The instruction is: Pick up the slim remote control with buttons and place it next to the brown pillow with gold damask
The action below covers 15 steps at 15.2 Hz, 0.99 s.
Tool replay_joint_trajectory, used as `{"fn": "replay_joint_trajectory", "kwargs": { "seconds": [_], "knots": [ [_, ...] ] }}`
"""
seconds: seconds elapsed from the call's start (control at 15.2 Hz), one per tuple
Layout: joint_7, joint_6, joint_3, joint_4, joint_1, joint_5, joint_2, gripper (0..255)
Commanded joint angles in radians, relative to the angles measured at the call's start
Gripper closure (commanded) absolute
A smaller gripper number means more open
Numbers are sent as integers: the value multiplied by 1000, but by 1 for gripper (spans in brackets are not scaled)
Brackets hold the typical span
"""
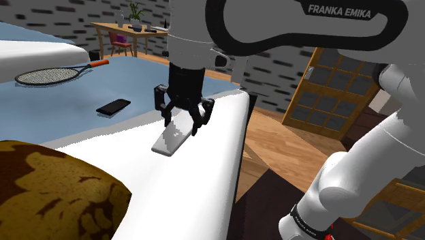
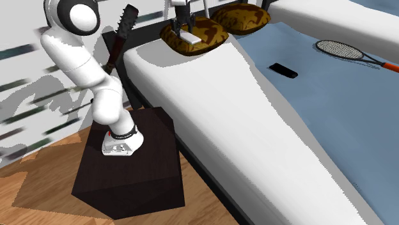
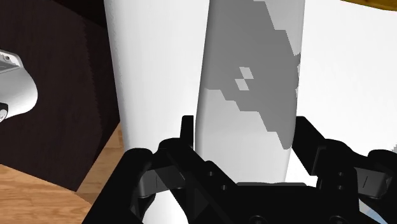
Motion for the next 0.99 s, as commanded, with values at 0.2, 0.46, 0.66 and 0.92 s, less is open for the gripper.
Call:
{"fn": "replay_joint_trajectory", "kwargs": {
  "seconds": [0.2,0.46,0.66,0.92],
  "knots": [
    [156,-4,99,83,45,-42,88,255],
    [295,-18,178,179,94,-113,196,255],
    [323,5,189,170,109,-128,217,255],
    [320,60,187,110,107,-124,211,255]
  ]
}}
